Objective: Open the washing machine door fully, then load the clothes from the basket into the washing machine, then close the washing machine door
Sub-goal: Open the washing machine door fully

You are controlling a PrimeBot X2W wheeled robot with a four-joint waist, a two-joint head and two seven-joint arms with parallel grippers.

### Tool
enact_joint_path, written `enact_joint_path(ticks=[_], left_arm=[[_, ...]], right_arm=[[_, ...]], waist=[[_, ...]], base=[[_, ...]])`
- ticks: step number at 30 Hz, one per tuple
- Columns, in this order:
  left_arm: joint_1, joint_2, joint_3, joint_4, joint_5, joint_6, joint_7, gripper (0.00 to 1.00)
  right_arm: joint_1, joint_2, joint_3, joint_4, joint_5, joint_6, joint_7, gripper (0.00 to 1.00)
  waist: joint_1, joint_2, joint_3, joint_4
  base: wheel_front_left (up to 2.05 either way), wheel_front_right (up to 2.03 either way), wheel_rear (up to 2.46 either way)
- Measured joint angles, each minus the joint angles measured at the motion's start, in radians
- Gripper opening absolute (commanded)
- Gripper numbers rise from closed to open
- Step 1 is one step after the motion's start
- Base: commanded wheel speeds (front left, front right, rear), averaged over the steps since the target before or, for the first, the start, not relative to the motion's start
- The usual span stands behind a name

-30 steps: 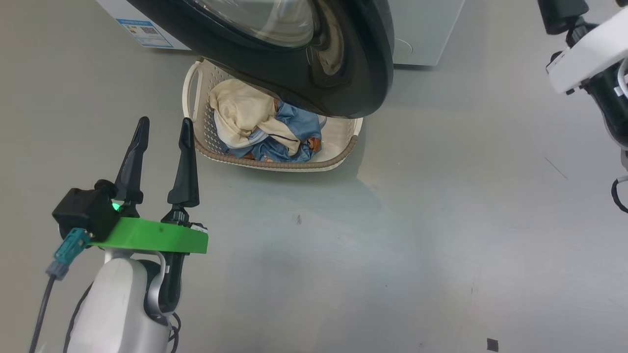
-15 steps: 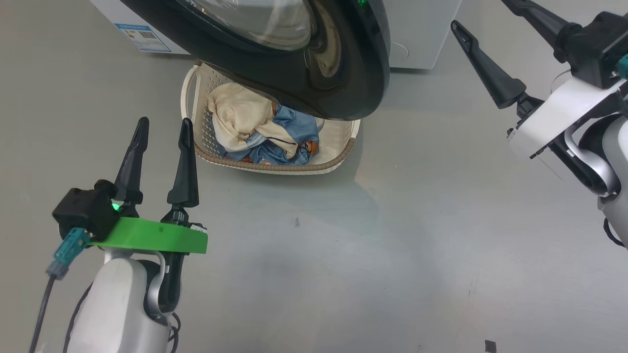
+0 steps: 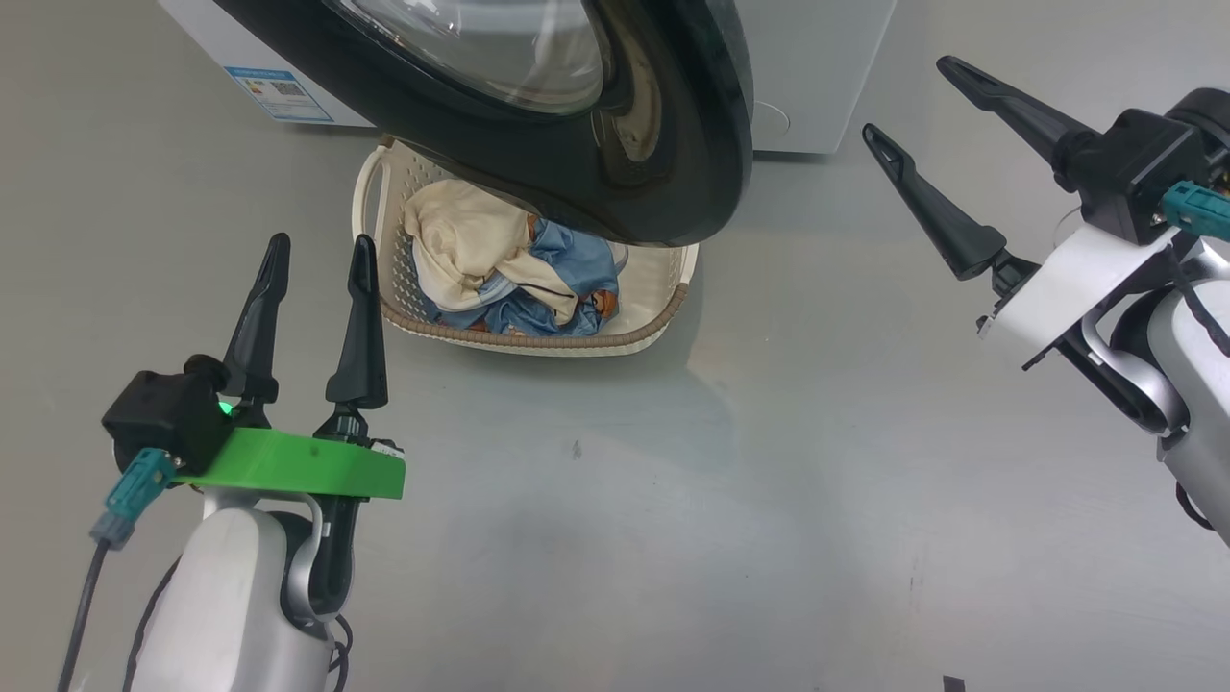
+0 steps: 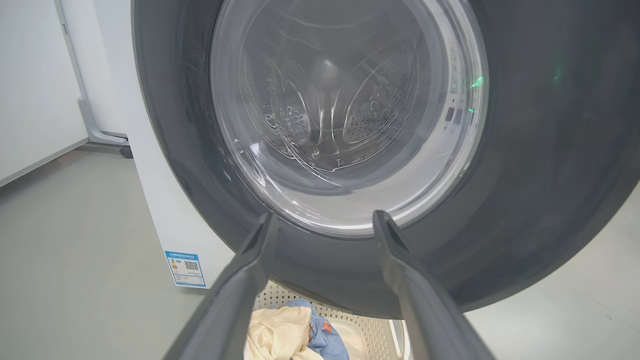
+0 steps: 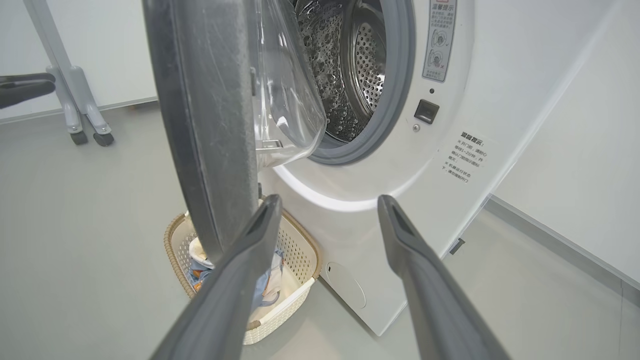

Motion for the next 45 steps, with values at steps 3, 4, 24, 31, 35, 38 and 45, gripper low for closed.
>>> enact_joint_path(ticks=[3, 4, 24, 31, 35, 38, 45], left_arm=[[0.0, 0.0, 0.001, 0.0, 0.0, 0.0, 0.0, 1.0], [0.001, 0.0, 0.001, 0.0, 0.0, 0.0, 0.0, 1.0], [0.003, 0.0, -0.003, 0.001, 0.0, 0.0, 0.0, 1.0], [0.004, 0.0, -0.012, 0.001, 0.0, 0.0, 0.0, 1.0], [0.004, 0.0, -0.016, 0.001, -0.001, 0.0, 0.0, 1.0], [0.004, 0.0, -0.018, 0.001, -0.003, 0.0, 0.0, 1.0], [0.005, 0.0, -0.028, 0.001, -0.011, 0.0, 0.0, 1.0]], right_arm=[[0.005, -0.001, 0.003, 0.007, 0.006, 0.0, -0.012, 1.0], [0.006, -0.001, 0.002, 0.008, 0.011, 0.0, -0.014, 1.0], [0.03, 0.164, -0.221, 0.102, 0.434, 0.0, -0.064, 0.0], [0.024, 0.252, -0.295, 0.132, 0.659, 0.0, -0.019, 0.0], [0.014, 0.293, -0.326, 0.15, 0.766, 0.0, 0.022, 0.0], [-0.013, 0.322, -0.348, 0.16, 0.845, -0.001, 0.055, 0.0], [-0.059, 0.388, -0.347, 0.19, 1.023, -0.037, 0.2, 0.0]], waist=[[0.0, 0.0, -0.004, -0.003], [0.0, 0.0, -0.006, -0.004], [0.0, 0.0, -0.009, -0.004], [0.0, 0.0, -0.007, 0.008], [0.0, 0.0, -0.005, 0.017], [0.0, 0.0, -0.003, 0.024], [0.0, 0.0, 0.002, 0.044]], base=[[0.0, 0.0, 0.0], [0.0, 0.0, 0.0], [0.0, 0.0, 0.0], [0.0, 0.0, 0.0], [0.0, 0.0, 0.0], [0.0, 0.0, 0.0], [0.0, 0.0, 0.0]])
